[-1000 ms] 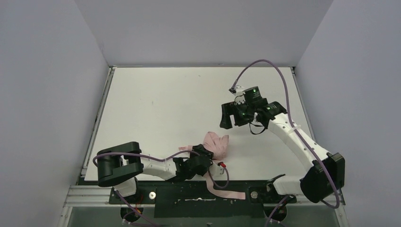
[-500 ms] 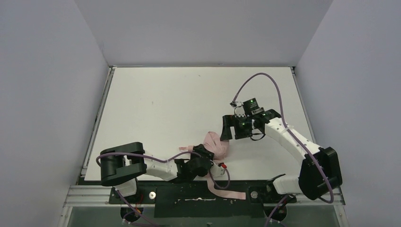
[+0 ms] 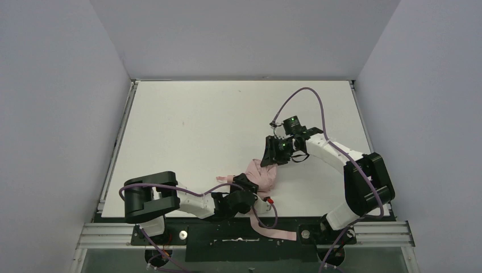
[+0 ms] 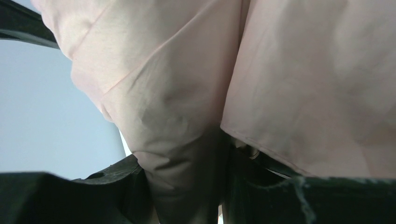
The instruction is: Put away the umbrella
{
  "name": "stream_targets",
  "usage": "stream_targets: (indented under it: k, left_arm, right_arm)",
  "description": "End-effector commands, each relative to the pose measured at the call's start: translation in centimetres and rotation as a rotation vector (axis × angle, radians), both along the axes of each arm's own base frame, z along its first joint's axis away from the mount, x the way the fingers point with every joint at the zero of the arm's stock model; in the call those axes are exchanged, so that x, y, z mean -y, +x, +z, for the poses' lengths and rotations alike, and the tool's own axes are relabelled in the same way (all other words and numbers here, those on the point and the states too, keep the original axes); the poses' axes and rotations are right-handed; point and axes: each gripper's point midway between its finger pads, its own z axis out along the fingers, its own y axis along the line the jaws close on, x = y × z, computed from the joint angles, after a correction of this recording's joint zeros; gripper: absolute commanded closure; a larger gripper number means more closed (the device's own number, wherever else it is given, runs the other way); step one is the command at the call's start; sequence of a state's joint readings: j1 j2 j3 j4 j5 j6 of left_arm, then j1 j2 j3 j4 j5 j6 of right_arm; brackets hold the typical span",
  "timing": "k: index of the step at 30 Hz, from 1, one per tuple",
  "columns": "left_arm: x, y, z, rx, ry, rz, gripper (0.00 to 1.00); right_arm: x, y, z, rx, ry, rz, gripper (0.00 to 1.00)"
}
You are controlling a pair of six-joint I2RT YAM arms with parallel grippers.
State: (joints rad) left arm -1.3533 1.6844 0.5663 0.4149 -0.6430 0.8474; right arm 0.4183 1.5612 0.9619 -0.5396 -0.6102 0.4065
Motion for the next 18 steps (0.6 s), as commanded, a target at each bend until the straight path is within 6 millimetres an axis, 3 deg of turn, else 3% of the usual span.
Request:
stream_targets:
  k: [1,5,9,14,16,18]
  left_arm:
    - [-0.3,-0.9,-1.8,-0.036,0.056,-0.05,1.0]
    - [-0.1,-1.0,-1.9,-0.04,0.059,-0.061,1.0]
    - [-0.1,-1.1,-1.9,-0.04,0.063,-0.07,1.0]
    - [0.0,-1.4,-2.0,-0.046,0.067,-0.084,1.0]
    - [0.1,-1.5,-2.0,-0.046,0.07,-0.088,1.0]
    - [0.2,-1.5,-2.0,-0.046,0.069,-0.091,1.0]
  right_arm:
    - [-1.0,1.9,4.0,0.135,0.084,0.001,0.74]
    - [-0.5,3.1,6.5,0.244,0.07,0.003,1.0]
    - [-0.9,4.5,9.4,0.342,0.097,0.011,1.0]
    - [-3.9,5.2,12.3,0.397,0.241,0.081,1.0]
    - [-5.3,4.9,11.9,0.389,0.246,0.132,1.0]
    - [-6.6,4.6,10.3,0.363,0.201,0.183,1.0]
